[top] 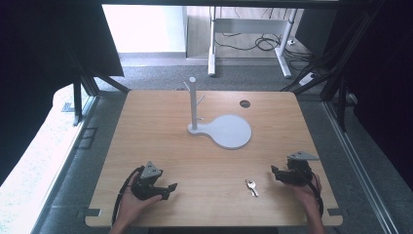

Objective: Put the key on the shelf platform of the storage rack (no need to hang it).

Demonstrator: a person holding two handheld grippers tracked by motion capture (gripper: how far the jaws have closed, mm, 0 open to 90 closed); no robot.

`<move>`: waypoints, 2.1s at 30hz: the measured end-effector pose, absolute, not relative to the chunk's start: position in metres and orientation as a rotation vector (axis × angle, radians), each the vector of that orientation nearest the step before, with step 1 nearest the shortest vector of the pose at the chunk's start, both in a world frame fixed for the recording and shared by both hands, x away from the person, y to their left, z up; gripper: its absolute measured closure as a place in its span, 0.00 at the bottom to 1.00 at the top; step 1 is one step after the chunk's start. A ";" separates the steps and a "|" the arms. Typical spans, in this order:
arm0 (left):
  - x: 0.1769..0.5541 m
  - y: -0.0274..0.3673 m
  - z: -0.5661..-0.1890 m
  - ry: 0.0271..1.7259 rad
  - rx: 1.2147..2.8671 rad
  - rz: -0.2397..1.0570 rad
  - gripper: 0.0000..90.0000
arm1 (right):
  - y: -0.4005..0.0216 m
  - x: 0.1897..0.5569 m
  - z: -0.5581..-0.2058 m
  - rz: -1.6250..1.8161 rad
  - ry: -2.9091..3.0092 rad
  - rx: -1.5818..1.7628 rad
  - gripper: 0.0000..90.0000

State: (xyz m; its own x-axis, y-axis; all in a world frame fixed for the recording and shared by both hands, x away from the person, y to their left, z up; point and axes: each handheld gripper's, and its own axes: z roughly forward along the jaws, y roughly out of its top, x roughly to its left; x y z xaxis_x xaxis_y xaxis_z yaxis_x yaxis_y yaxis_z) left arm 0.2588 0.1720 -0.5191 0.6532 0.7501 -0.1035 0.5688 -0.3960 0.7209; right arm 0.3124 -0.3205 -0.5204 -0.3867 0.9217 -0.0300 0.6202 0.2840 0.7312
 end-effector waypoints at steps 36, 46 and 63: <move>0.258 0.171 -0.515 1.012 2.107 0.299 0.27 | -0.331 0.311 -0.511 0.905 2.168 1.399 0.35; 0.255 0.166 -0.515 0.993 2.121 0.283 0.27 | -0.322 0.309 -0.494 0.859 2.235 1.405 0.37; 0.251 0.152 -0.516 0.964 2.143 0.259 0.27 | -0.302 0.304 -0.466 0.784 2.387 1.293 0.46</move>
State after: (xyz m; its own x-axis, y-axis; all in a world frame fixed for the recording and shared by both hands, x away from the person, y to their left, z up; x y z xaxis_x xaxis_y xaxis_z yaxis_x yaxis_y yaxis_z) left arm 0.2514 0.1515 -0.5162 0.6946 0.7100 -0.1159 0.5561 -0.4277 0.7126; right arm 0.3040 -0.3015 -0.4661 -0.5421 0.8402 -0.0145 0.6679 0.4413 0.5993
